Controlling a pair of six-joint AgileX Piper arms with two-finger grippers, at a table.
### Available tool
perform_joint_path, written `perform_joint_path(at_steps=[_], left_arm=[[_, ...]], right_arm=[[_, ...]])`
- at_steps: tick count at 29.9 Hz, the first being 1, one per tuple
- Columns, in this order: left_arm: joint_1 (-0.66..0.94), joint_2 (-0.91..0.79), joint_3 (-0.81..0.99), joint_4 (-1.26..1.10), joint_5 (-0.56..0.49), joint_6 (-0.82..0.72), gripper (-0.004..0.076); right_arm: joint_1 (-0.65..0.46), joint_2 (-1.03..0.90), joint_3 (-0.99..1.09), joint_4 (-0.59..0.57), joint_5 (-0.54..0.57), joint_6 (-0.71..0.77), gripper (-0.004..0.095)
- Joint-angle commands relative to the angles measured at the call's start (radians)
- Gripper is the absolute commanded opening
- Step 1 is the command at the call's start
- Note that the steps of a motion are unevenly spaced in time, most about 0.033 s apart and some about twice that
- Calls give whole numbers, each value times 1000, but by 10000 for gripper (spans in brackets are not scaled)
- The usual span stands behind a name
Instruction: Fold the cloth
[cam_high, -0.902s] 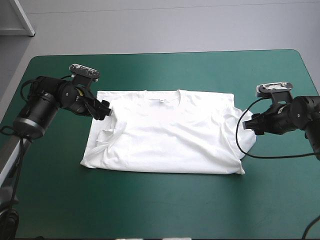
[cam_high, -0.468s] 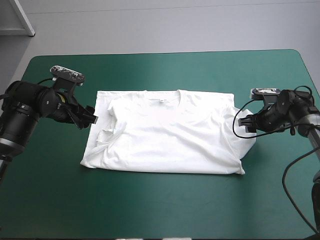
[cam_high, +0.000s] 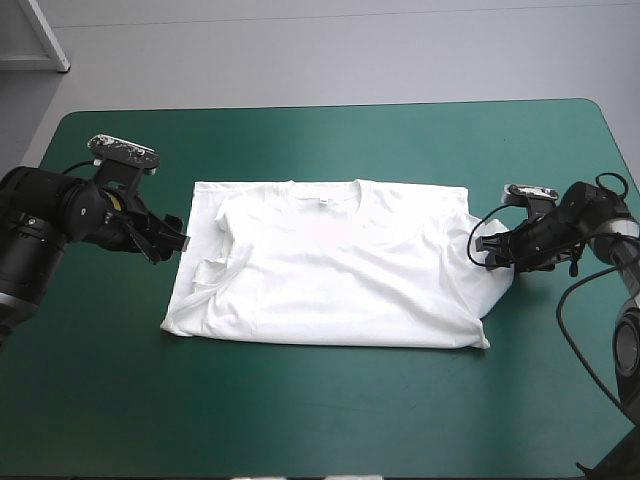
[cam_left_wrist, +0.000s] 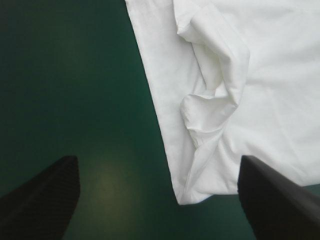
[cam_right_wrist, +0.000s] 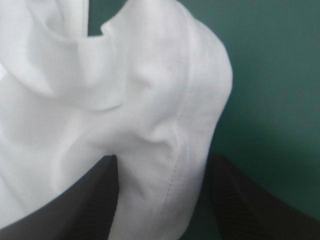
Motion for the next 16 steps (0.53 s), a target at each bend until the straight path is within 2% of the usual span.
perform_joint_path(at_steps=[1,8,12,16], left_arm=[[-4,-31,-28,2,-32,-17,627],[-4,-31,-28,2,-37,-19,627],[-4,-31,-28,2,-44,-19,599],[-4,-31,-28,7,-49,-19,564]], right_arm=[[-6,-33,-28,29,-15,-12,399],[-6,-42,-28,31,-24,-10,-17],[-6,-77,-28,24,-31,5,-13],[-6,-120,-28,-31,-41,90,-13]])
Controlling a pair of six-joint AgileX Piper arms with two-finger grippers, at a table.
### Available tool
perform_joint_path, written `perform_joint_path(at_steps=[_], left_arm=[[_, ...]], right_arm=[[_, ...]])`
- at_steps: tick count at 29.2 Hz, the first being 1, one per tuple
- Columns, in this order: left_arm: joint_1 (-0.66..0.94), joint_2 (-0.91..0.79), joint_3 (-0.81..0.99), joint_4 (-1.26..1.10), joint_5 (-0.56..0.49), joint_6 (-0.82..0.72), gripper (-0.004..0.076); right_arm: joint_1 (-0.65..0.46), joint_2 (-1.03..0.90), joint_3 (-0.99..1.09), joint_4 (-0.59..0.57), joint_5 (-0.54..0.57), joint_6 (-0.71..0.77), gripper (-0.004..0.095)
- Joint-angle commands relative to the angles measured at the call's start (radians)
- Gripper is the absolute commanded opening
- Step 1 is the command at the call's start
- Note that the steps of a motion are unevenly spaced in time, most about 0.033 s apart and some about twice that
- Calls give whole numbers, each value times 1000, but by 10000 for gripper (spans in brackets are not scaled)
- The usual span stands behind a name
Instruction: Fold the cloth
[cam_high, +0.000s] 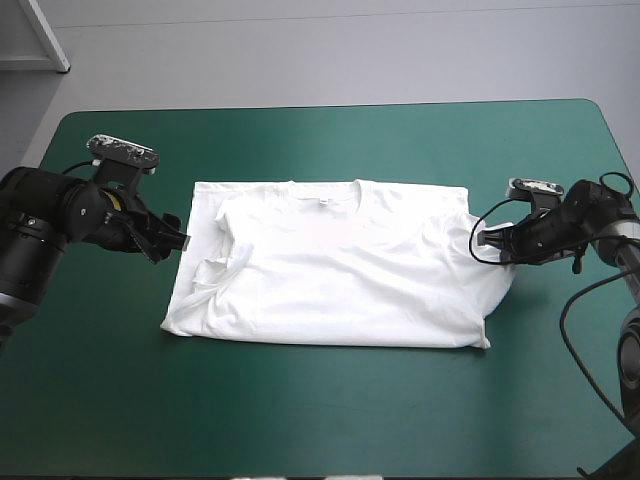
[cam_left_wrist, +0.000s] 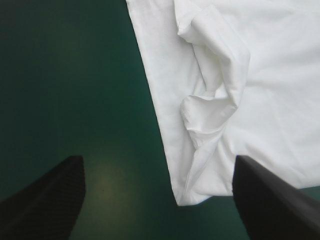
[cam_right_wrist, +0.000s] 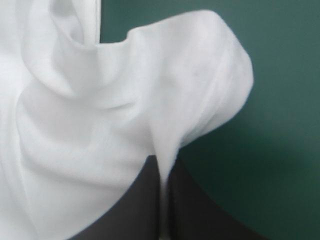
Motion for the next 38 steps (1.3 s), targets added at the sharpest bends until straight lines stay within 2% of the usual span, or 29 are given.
perform_joint_path(at_steps=[1,7,18,25,26,28,31,32,33,35,38], left_arm=[[-4,-31,-28,7,-49,-9,561],[-4,-31,-28,7,-61,-9,561],[-4,-31,-28,3,-56,-9,561],[-4,-31,-28,3,-41,-9,561],[-4,-31,-28,3,-41,-9,561],[-4,-31,-28,3,-39,-9,561],[-4,-31,-28,3,-32,-9,561],[-4,-31,-28,3,-32,-9,561],[-4,-31,-28,3,-32,-9,561],[-4,-31,-28,3,-32,-9,561],[-4,-31,-28,2,-30,-9,561]], right_arm=[[-6,-85,-27,-27,-27,58,-13],[28,-116,-32,43,-27,14,-13],[333,-121,-84,61,-71,-27,-13],[438,-84,-88,57,-80,-27,-3],[444,-72,-88,60,-78,-27,23],[444,-60,-88,69,-75,-27,137],[444,-53,-88,64,-80,-27,459],[444,-53,-90,60,-86,-27,593],[444,-53,-97,58,-84,-25,660],[444,-55,-123,37,-59,-3,721],[444,-80,-208,-3,42,45,663]])
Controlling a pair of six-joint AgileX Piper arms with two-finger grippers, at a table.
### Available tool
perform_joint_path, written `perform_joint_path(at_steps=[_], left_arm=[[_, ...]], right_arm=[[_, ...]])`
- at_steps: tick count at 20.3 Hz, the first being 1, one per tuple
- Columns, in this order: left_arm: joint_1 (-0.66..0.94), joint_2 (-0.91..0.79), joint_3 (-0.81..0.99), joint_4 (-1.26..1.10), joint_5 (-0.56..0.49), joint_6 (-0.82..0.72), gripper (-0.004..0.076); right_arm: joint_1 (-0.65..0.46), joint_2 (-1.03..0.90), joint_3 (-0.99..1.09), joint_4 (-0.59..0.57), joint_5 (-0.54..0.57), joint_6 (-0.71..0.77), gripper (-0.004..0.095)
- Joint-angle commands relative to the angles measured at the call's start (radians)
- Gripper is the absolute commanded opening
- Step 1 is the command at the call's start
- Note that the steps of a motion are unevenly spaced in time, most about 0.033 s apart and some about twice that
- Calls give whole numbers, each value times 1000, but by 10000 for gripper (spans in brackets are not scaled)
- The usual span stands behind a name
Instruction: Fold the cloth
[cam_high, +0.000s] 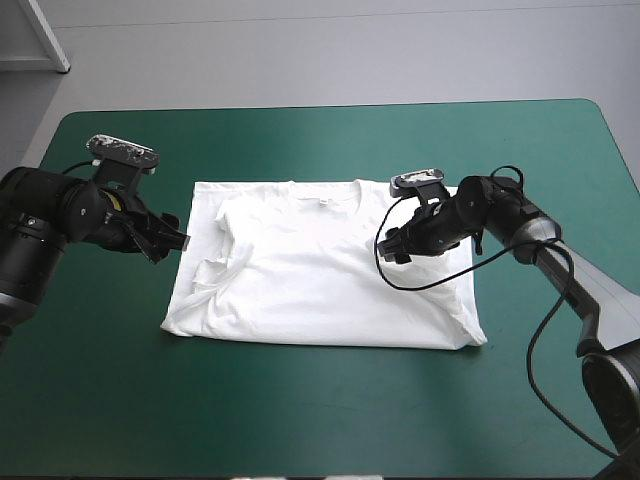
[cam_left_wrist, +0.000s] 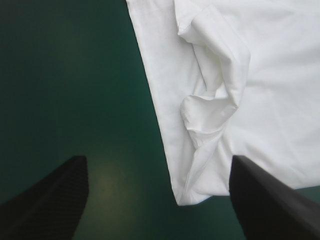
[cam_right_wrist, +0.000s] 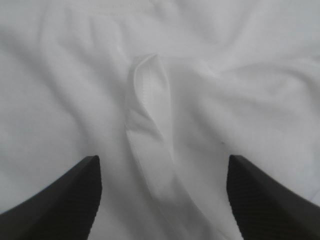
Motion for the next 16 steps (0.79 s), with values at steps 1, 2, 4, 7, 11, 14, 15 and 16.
perform_joint_path(at_steps=[1,2,4,7,11,14,15,16], left_arm=[[-4,-31,-28,-3,-18,-9,561],[-4,-31,-28,-3,-2,-9,561],[-4,-31,-28,-3,28,-3,561],[-4,-33,-28,-7,58,22,561],[-4,-33,14,-13,55,27,561],[-4,-31,156,-11,-14,36,561],[-4,-26,204,-14,-53,36,561],[-4,-23,270,-23,-114,32,561]], right_arm=[[-1,-83,-115,-59,126,71,639],[-1,-96,-142,-106,207,125,624],[-1,-113,-168,-187,338,177,606],[-1,-200,-117,-223,350,220,590],[-1,-379,30,-186,350,261,580],[-1,-473,117,-188,350,261,580],[-1,-491,128,-188,350,261,580],[-1,-508,140,-188,350,261,580]])
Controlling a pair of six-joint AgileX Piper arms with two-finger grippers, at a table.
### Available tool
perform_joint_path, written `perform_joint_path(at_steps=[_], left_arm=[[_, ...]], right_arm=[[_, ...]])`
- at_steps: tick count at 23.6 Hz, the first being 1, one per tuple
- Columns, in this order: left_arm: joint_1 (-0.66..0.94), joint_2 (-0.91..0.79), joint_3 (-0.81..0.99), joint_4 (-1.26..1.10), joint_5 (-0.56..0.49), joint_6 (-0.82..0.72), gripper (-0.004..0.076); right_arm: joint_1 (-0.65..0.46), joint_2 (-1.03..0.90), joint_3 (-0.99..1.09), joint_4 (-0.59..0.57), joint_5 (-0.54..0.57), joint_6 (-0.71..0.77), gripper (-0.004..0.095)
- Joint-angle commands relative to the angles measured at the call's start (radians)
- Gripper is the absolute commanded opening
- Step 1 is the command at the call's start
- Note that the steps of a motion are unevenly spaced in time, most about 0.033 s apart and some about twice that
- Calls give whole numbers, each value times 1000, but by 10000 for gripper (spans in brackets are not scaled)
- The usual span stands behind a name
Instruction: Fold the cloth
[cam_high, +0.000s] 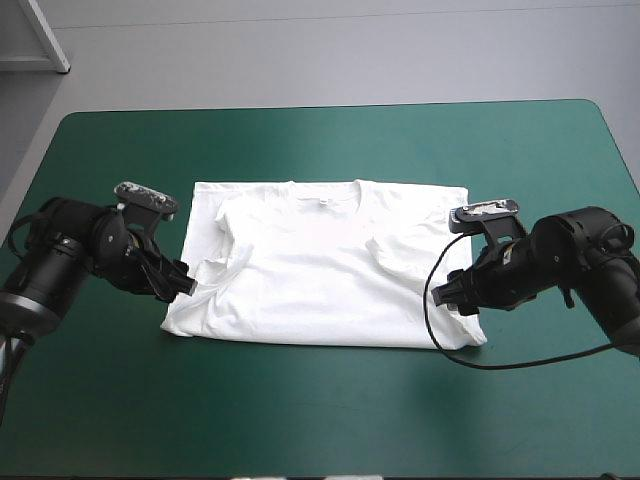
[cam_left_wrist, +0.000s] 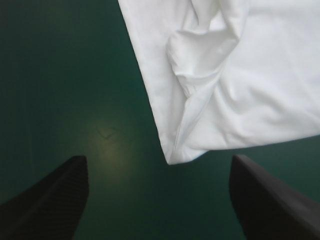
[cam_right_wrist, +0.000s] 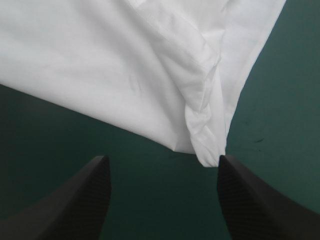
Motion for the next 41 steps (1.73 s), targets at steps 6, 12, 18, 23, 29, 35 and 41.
perform_joint_path(at_steps=[6,12,18,23,29,35,41], left_arm=[[-4,47,248,-35,-254,-20,559],[-4,171,265,-35,-323,-31,529],[-4,247,265,-35,-328,-25,64],[-4,248,265,-35,-328,-18,19],[-4,248,265,-35,-322,-18,19],[-4,248,265,-35,-322,-18,19],[-4,248,265,-35,-329,-18,19]], right_arm=[[-1,-62,-2,45,-21,-1,576],[-1,-64,12,63,-21,-5,576],[-1,-61,153,28,-58,-24,576],[-1,29,158,-36,-93,-42,576],[-1,173,158,-47,-181,-65,576],[-1,299,158,-43,-180,-78,545],[-1,306,158,-39,-180,-76,188]])
